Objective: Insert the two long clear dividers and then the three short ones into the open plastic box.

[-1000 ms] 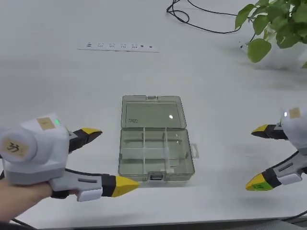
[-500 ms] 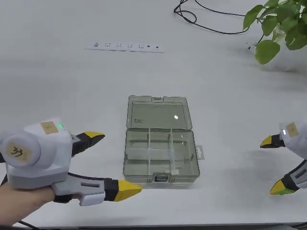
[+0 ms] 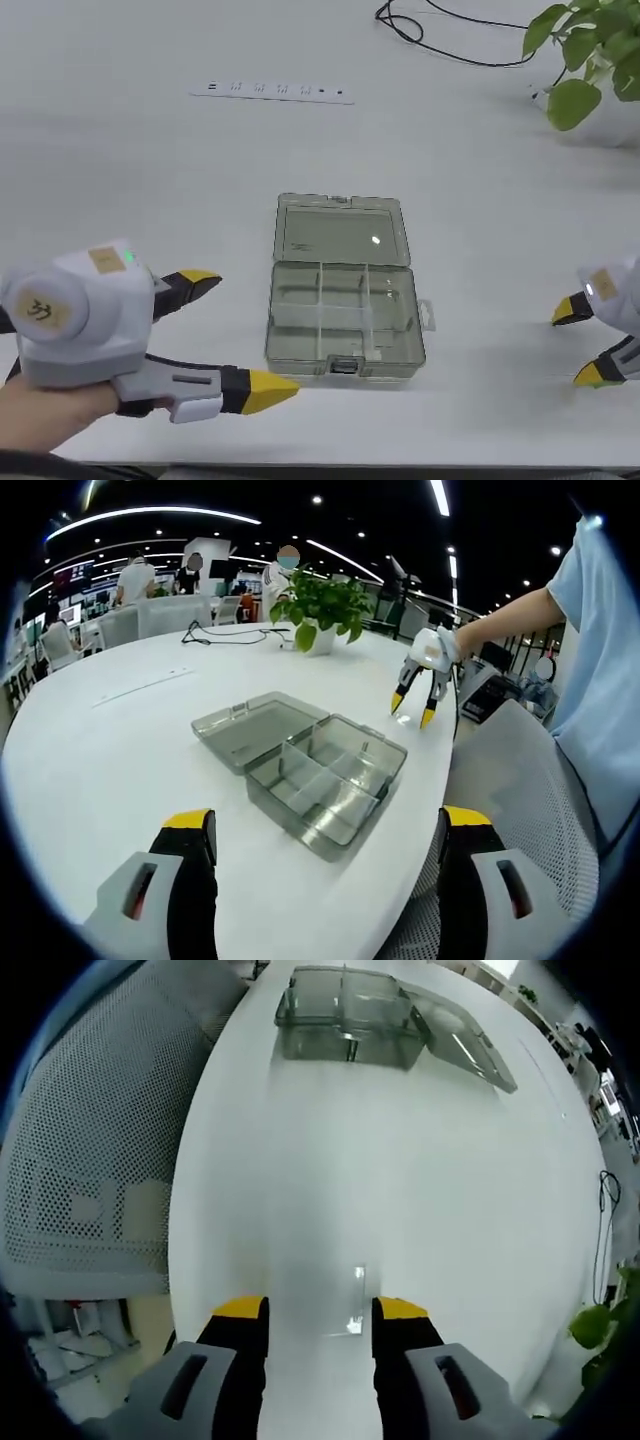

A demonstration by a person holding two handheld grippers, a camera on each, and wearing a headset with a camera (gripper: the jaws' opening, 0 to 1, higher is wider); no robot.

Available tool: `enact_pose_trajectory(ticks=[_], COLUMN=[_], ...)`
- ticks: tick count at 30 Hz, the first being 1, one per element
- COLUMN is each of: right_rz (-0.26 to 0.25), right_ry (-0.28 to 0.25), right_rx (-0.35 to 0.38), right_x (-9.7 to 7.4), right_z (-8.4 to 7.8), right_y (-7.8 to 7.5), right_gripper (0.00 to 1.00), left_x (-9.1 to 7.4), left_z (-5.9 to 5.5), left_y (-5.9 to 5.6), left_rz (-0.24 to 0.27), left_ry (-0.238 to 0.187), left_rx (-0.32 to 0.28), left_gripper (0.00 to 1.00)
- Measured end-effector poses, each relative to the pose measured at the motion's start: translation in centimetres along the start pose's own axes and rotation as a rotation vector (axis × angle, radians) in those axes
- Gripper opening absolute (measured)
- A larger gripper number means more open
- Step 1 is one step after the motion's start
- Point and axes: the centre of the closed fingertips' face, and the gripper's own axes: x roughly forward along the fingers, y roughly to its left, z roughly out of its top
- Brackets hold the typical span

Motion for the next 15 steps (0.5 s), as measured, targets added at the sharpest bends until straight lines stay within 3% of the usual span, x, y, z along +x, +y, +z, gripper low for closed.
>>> enact_pose_trajectory(ticks=[15], right_rz=[-0.001], right_ry=[0.036], right_rx=[-0.023], right_x=[-0.05], right_z=[0.10], right_y=[-0.23], right_gripper=[0.33], left_x=[-0.37], left_z=[0.43], left_y=[0.27], left_rz=[0.025], left_ry=[-0.028], left_rx=[-0.018], left_gripper=[0.92])
